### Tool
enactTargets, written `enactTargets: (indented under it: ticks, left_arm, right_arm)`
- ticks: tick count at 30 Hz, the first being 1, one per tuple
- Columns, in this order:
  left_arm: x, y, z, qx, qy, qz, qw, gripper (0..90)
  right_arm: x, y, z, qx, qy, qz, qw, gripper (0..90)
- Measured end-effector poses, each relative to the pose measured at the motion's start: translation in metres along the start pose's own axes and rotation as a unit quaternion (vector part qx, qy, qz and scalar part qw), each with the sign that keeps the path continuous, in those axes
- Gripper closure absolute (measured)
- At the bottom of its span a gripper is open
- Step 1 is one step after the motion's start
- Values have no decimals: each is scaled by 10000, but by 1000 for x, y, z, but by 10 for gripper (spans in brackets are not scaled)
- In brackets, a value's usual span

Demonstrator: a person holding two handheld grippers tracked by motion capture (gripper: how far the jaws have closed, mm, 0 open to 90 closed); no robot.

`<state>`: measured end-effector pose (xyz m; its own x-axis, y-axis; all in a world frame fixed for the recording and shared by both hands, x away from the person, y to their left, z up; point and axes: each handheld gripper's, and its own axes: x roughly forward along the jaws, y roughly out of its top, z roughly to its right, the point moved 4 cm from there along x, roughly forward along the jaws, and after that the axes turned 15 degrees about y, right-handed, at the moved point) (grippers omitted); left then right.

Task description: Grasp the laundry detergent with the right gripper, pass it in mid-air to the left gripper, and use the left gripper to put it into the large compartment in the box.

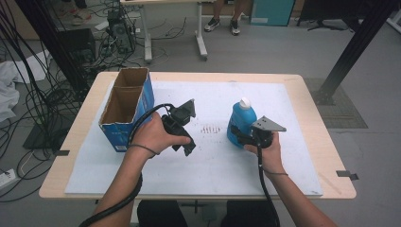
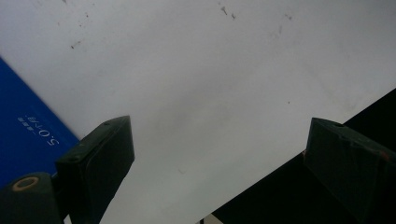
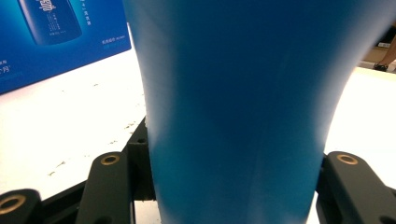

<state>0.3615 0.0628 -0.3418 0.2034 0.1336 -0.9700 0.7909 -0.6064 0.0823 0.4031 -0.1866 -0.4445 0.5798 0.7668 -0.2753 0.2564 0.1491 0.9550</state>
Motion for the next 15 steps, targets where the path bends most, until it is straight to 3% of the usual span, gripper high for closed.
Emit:
enactTargets:
  ticks: [15]
  left_arm:
    - [-2, 1, 0, 21, 1, 14, 10000, 88]
  right_arm:
    - [0, 0, 0, 12, -3, 6, 10000, 433]
